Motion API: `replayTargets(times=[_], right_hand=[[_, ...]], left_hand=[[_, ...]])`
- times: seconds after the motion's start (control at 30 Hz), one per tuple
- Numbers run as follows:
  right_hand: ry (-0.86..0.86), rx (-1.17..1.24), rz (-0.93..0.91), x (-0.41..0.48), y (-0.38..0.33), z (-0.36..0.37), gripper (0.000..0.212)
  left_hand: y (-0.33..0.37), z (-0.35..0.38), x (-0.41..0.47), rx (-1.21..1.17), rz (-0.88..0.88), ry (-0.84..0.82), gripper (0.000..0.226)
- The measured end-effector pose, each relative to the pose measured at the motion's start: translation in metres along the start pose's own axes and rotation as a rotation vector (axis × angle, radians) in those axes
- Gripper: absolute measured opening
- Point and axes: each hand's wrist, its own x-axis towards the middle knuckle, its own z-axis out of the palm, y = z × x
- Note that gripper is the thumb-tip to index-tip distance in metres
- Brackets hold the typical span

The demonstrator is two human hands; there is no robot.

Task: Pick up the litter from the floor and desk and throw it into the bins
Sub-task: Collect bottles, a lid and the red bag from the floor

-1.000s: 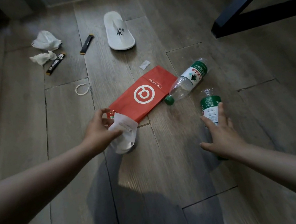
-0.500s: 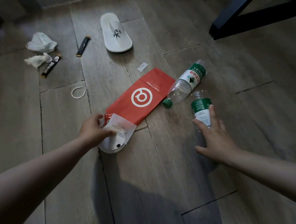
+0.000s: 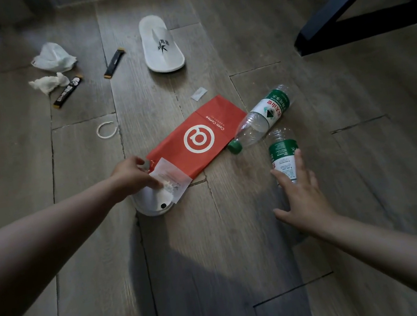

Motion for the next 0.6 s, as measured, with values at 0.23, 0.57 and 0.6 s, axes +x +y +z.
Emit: replayTargets(times=[0.23, 0.57, 0.6], right_hand=[[-0.009, 0.011, -0.003, -0.001, 0.001, -0.001, 0.090], [-0.006, 0.137, -0.008, -0.012, -0.001, -0.012, 0.081], [-0.007, 0.149, -0.013, -0.013, -0.003, -0.012, 0.080]], left_hand=[[0.007, -0.003, -0.012, 0.056, 0.060, -0.098, 0.022], [-0.002, 0.005, -0.036, -0.076, 0.124, -0.103, 0.052], [-0.001, 0.007, -0.041, -0.090, 0.143, -0.095, 0.054]])
